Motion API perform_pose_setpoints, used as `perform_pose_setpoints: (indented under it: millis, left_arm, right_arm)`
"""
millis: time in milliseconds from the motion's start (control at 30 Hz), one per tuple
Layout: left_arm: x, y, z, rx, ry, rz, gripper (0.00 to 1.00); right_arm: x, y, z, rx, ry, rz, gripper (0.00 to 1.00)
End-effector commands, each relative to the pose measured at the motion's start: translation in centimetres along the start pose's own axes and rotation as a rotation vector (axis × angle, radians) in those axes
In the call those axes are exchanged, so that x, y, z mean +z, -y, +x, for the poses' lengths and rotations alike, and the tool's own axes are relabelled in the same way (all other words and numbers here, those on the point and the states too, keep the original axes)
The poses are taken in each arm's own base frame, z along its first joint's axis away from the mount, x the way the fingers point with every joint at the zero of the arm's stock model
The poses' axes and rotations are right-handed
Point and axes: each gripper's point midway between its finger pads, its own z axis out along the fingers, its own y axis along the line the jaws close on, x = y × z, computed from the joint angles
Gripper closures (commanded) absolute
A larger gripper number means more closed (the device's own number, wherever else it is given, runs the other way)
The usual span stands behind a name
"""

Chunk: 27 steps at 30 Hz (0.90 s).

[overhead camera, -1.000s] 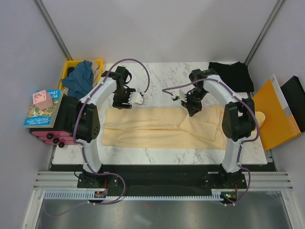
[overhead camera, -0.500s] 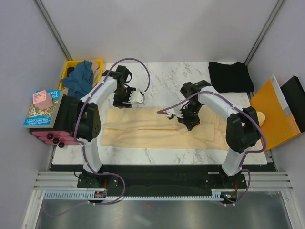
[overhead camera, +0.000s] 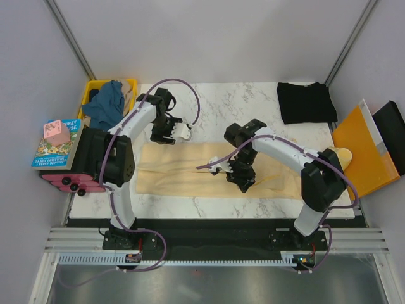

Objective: Fold and stack the t-shirts
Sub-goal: Fold the tshirt

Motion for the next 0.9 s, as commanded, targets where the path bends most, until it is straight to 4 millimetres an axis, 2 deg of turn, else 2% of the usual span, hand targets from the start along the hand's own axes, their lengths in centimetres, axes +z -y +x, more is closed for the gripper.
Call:
perform_pose_setpoints:
  millis: [0,33,167,267,300,333,367,400,433,500,533,633,800,867]
  left_arm:
    - [0.3,-1.0,-0.7,0.066,0.046,-0.01,0.29]
    - [0.3,-1.2,-0.7,0.072,0.047,-0.015,0.29]
    - [0.6,-2.1,-0.8,0.089,0.048,-0.034,0.28]
    - [0.4,-2.6,-1.0,0.081,0.049,-0.046,0.28]
    - [0.5,-2.7,-1.0,0.066,0.054,-0.047,0.28]
    - [0.5,-3.0,-1.1,0.057,0.06,-0.056,0.28]
    - [0.6,-3.1,-1.2,0.048,0.063,-0.057,0.28]
    - [1.0,-3.2,-1.3,0.025,0.064,-0.059,0.28]
    - [1.5,-3.1,-1.2,0.014,0.061,-0.055,0.28]
    - [2.0,-3.8,-0.8,-0.01,0.045,-0.088,0.29]
    - [2.6,-3.4,-0.6,-0.016,0.038,-0.082,0.29]
    - [2.9,-3.5,-0.4,-0.016,0.035,-0.097,0.29]
    - [3.2,-2.4,-0.5,0.023,0.037,-0.071,0.3]
    - [3.6,-1.0,-0.2,0.041,0.027,-0.04,0.3]
  right_arm:
    - [-0.7,-4.8,-0.7,0.098,0.015,-0.097,0.47]
    - [-0.9,-4.9,-0.7,0.098,0.016,-0.085,0.41]
    - [-1.8,-4.2,-0.1,0.098,-0.02,-0.022,0.4]
    - [-2.7,-1.6,1.4,0.123,-0.053,0.074,0.43]
    - [-3.4,-0.1,2.5,0.186,-0.037,0.123,0.45]
    - [-3.4,2.5,3.7,0.219,-0.044,0.198,0.48]
    - [-3.4,3.8,5.0,0.267,-0.044,0.226,0.5]
    - [-4.0,5.3,7.1,0.349,-0.031,0.254,0.52]
    - [-3.5,7.7,8.9,0.41,-0.05,0.282,0.59]
    - [-3.9,9.9,11.9,0.538,-0.035,0.306,0.64]
    - [-3.8,11.5,12.8,0.604,-0.022,0.317,0.7]
    - [-4.8,13.7,15.1,0.688,0.022,0.368,0.73]
    - [-4.7,14.4,17.0,0.705,-0.008,0.376,0.73]
    - [-4.3,14.8,17.6,0.714,-0.026,0.391,0.71]
